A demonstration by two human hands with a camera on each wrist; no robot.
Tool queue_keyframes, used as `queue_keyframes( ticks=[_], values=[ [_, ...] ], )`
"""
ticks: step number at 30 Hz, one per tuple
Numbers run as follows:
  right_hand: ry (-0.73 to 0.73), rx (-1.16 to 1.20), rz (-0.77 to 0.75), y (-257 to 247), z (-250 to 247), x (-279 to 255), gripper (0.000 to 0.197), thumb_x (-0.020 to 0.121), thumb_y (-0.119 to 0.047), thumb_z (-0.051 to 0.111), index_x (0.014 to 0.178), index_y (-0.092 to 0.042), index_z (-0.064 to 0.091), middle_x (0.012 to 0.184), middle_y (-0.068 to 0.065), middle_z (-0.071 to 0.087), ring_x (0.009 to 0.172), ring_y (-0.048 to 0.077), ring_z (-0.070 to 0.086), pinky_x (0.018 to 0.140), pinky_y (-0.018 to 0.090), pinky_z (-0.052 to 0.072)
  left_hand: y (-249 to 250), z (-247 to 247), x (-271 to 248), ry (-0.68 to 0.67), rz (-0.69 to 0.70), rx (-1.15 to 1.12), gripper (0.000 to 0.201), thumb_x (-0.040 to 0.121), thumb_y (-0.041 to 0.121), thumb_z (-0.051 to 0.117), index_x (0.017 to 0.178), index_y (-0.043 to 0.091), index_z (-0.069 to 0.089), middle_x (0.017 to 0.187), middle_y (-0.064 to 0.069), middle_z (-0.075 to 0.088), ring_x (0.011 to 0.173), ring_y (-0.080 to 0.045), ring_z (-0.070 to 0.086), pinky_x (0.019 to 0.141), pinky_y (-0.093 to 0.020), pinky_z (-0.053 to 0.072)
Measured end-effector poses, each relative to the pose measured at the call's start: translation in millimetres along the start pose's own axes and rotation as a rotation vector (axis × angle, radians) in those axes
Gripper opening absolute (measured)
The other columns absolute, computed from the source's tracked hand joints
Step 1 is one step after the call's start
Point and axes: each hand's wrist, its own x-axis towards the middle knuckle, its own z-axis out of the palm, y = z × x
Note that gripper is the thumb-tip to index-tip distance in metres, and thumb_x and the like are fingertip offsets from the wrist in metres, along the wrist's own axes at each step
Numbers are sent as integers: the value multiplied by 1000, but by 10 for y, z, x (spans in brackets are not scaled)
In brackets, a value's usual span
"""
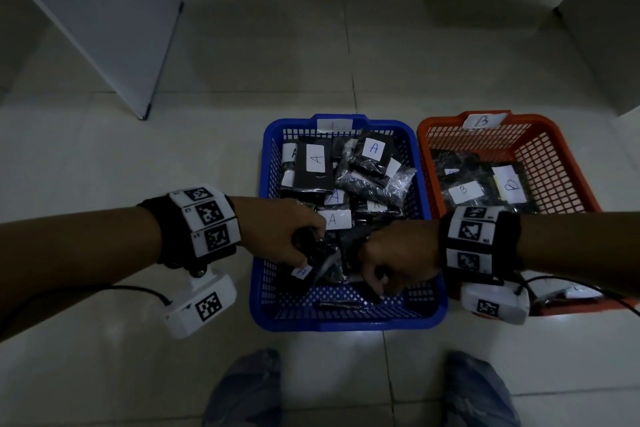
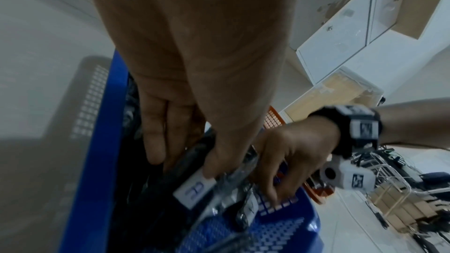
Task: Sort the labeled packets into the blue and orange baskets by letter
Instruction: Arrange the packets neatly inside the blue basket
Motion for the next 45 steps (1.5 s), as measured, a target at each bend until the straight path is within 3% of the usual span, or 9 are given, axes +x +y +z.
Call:
queue_keyframes(
  ticks=[6,10,13,16,21,27,32,38,45],
  values=[
    [135,179,45,108,-83,-132,11,90,-17,68,98,-23,70,100,-10,67,88,4,60,71,9,43,49,221,81,137,36,-47,37,81,18,78,103,29,50,87,9,59,71,-1,55,60,-13,43],
    [197,186,87,177,-123,-201,14,91,-21,66,104,-24,68,98,-12,67,84,3,61,74,18,49,109,342,167,311,147,186,28,90,14,64,116,17,54,106,4,59,94,-10,53,79,-23,42],
    [235,197,80,192,-135,-196,24,91,-23,66,116,-25,66,97,-13,67,77,-3,58,65,8,42,135,315,174,422,251,311,20,92,11,58,111,18,55,110,2,56,97,-13,52,82,-26,46],
    [183,215,18,150,-158,-122,39,94,-23,65,132,-29,60,104,-11,68,75,-14,56,63,2,40,85,334,104,300,334,403,11,91,22,62,102,19,60,104,2,60,92,-13,55,74,-27,48],
    [97,151,-5,123,-134,41,40,97,-29,62,137,-31,56,113,-7,69,92,10,63,70,18,46,66,542,121,93,264,668,33,81,29,72,110,16,64,105,-5,62,85,-24,64,60,-34,53],
    [91,289,1,97,-84,94,20,92,-27,68,109,-19,73,98,-5,74,82,5,65,71,14,51,189,539,235,60,192,809,27,86,32,66,105,13,66,96,-4,67,70,-23,67,51,-32,48],
    [-32,236,45,-95,91,236,36,95,-45,61,70,-20,70,62,-7,70,54,4,65,71,26,59,195,514,281,76,84,737,29,99,27,49,121,10,55,112,-8,59,81,-28,65,58,-34,45],
    [-79,230,68,-111,169,382,23,96,-22,63,91,-2,72,65,-2,68,43,-1,56,50,14,49,248,478,276,67,3,701,36,97,34,55,126,12,51,122,-8,54,90,-25,63,62,-31,37],
    [117,128,15,-51,85,220,13,89,-30,69,84,-18,71,79,-6,65,74,15,61,70,32,52,221,477,254,61,44,528,45,92,22,62,132,11,44,122,-8,48,89,-24,59,67,-34,54]
  ],
)
